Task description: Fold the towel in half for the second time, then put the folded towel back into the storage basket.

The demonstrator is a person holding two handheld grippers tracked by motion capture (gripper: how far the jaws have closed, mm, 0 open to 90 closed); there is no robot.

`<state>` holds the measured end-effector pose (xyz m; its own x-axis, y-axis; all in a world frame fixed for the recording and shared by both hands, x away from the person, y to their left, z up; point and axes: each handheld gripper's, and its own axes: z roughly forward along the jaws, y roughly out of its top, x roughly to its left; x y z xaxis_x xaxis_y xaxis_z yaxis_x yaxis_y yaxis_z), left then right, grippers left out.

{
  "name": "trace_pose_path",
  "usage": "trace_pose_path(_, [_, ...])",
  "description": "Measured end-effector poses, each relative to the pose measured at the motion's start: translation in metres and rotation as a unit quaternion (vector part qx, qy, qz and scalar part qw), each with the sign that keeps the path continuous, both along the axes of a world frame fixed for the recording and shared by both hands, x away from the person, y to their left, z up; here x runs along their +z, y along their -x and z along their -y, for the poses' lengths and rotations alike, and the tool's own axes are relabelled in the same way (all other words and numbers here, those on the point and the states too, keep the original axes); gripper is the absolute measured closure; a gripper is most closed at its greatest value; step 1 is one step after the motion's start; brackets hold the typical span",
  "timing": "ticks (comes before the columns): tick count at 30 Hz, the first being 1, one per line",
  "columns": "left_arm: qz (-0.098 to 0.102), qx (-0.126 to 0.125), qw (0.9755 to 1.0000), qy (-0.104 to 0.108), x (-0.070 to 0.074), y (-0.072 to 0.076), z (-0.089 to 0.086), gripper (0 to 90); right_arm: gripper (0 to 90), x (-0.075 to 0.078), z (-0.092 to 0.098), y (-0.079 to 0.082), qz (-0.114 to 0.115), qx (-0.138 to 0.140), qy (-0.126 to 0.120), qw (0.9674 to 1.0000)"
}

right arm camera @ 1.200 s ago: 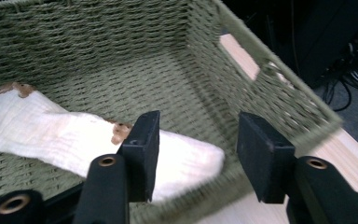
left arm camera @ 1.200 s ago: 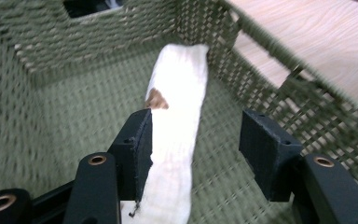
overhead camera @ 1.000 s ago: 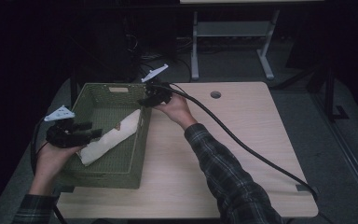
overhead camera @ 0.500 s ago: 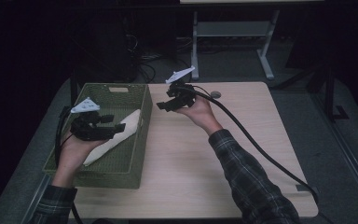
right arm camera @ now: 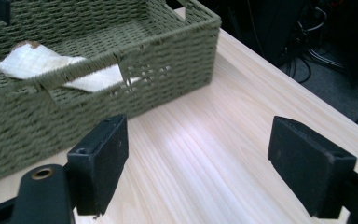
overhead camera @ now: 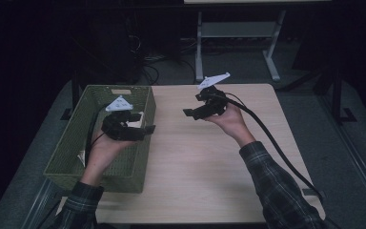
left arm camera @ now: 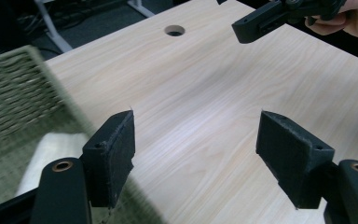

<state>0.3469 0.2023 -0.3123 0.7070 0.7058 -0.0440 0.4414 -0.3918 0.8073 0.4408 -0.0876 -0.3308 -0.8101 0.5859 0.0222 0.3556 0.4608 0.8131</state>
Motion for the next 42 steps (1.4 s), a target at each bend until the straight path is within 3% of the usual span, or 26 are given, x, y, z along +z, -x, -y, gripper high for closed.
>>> trace_pose_path(13, [0.002,-0.055,0.9985,0.004,-0.009,0.0,0.06,26.1,19.0,-0.024,0.075,0.026,-0.003,-0.042,-0.013,0.999])
trace_pose_path(22, [-0.001,-0.084,0.9965,0.005,-0.037,0.009,0.102,24.5,18.8,-0.043,0.115,0.049,-0.003,-0.068,-0.018,0.9975])
trace_pose_path(29, [0.0,-0.095,0.9955,-0.002,-0.063,0.016,0.118,22.9,18.0,-0.058,0.142,0.068,-0.008,-0.088,-0.02,0.9959])
trace_pose_path(37, [0.005,-0.097,0.9952,-0.01,-0.083,0.02,0.119,22.0,16.8,-0.083,0.166,0.091,-0.018,-0.112,-0.021,0.9934])
trace_pose_path(42, [0.008,-0.099,0.9946,-0.03,-0.097,0.023,0.117,21.6,16.1,-0.099,0.179,0.107,-0.02,-0.123,-0.01,0.9922])
